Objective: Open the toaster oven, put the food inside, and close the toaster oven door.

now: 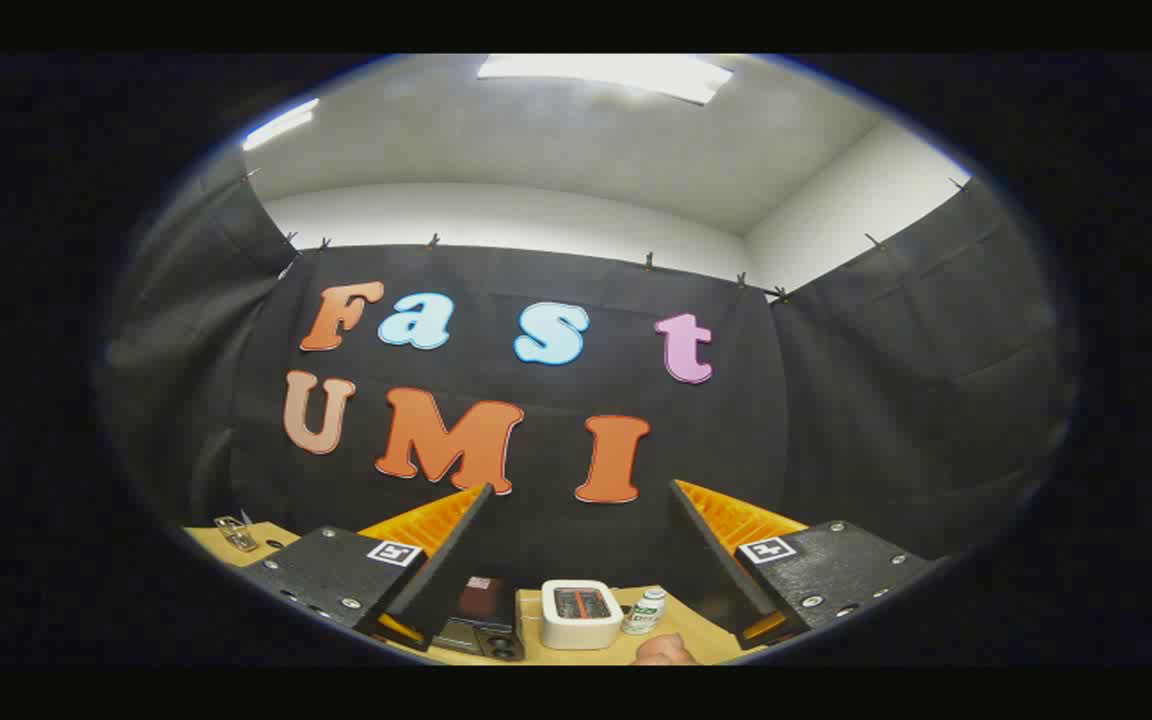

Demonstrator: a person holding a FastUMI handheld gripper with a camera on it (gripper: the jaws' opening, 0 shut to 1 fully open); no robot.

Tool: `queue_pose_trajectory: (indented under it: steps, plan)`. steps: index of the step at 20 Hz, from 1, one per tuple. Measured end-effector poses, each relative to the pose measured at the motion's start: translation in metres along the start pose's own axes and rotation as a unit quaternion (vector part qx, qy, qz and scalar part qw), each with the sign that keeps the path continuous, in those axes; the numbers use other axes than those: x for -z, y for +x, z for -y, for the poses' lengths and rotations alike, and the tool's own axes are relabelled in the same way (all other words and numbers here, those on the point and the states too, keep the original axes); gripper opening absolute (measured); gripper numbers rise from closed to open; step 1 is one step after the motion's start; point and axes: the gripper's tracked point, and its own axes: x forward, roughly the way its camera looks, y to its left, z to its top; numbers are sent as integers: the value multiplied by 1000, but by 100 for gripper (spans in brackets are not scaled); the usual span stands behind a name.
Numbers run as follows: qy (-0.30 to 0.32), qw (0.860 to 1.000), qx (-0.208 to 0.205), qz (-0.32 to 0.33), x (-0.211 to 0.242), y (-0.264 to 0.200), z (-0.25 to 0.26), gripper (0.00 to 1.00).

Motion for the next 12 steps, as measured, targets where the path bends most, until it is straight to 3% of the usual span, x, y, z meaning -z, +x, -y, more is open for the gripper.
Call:
queue_pose_trajectory:
  steps: [12]
  plan:
    - [0, 1000, 4, -8, -10, -5, -6, 99]
